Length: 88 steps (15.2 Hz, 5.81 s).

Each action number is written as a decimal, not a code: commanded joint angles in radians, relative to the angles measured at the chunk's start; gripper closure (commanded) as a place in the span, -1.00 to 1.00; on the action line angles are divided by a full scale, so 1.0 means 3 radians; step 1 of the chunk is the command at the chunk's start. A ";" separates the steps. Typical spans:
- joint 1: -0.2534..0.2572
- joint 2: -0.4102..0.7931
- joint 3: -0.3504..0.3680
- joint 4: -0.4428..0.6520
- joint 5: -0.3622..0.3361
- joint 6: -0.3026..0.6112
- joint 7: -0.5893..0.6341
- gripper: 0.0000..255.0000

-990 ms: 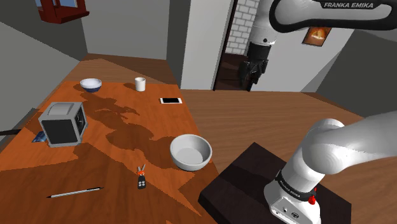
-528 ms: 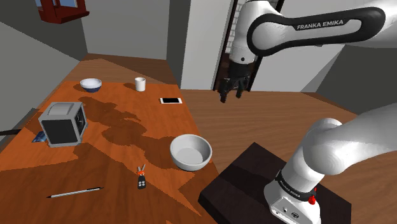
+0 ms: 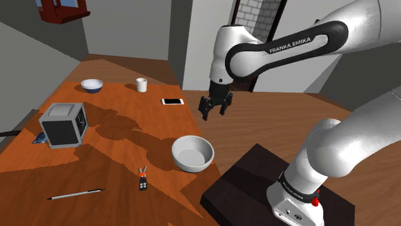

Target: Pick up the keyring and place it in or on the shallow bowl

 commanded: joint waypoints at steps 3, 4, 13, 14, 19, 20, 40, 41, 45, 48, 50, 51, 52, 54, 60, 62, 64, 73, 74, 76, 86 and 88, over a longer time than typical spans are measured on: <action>0.0062 0.0416 0.0188 0.0036 0.0046 0.0385 0.0278 -1.00; 0.0071 0.0534 0.0230 0.0063 0.0042 0.0474 0.0346 -1.00; 0.0186 0.1687 0.0496 0.0518 -0.0257 0.1145 0.1066 -1.00; 0.0212 0.1820 0.0504 0.0591 -0.0315 0.1199 0.1153 -1.00; 0.0406 0.2480 0.0463 0.1021 -0.0597 0.1402 0.1561 -1.00; 0.0455 0.2610 0.0443 0.1119 -0.0645 0.1430 0.1631 -1.00; 0.0972 0.4012 0.0172 0.2266 -0.0941 0.1697 0.2100 -1.00; 0.0972 0.4012 0.0172 0.2266 -0.0941 0.1697 0.2100 -1.00; 0.0972 0.4011 0.0172 0.2266 -0.0941 0.1697 0.2100 1.00; 0.0972 0.4011 0.0172 0.2266 -0.0941 0.1697 0.2100 1.00; 0.0972 0.4012 0.0172 0.2266 -0.0941 0.1697 0.2100 1.00; 0.0972 0.4012 0.0172 0.2266 -0.0941 0.1697 0.2100 1.00; 0.0972 0.4012 0.0172 0.2266 -0.0941 0.1697 0.2100 1.00; 0.0972 0.4012 0.0172 0.2266 -0.0941 0.1697 0.2100 1.00; 0.0921 0.3777 0.0237 0.2178 -0.0888 0.1549 0.2074 1.00; 0.0904 0.3701 0.0259 0.2154 -0.0869 0.1496 0.2064 1.00; 0.0888 0.3626 0.0280 0.2133 -0.0848 0.1442 0.2054 1.00; 0.0816 0.3305 0.0374 0.2076 -0.0747 0.1181 0.2001 1.00; 0.0809 0.3271 0.0384 0.2074 -0.0735 0.1150 0.1995 1.00; 0.0795 0.3204 0.0403 0.2071 -0.0711 0.1088 0.1982 1.00; 0.0623 0.2778 0.0477 0.1809 -0.0561 0.0935 0.1810 1.00; 0.0502 0.2599 0.0482 0.1551 -0.0497 0.1020 0.1674 1.00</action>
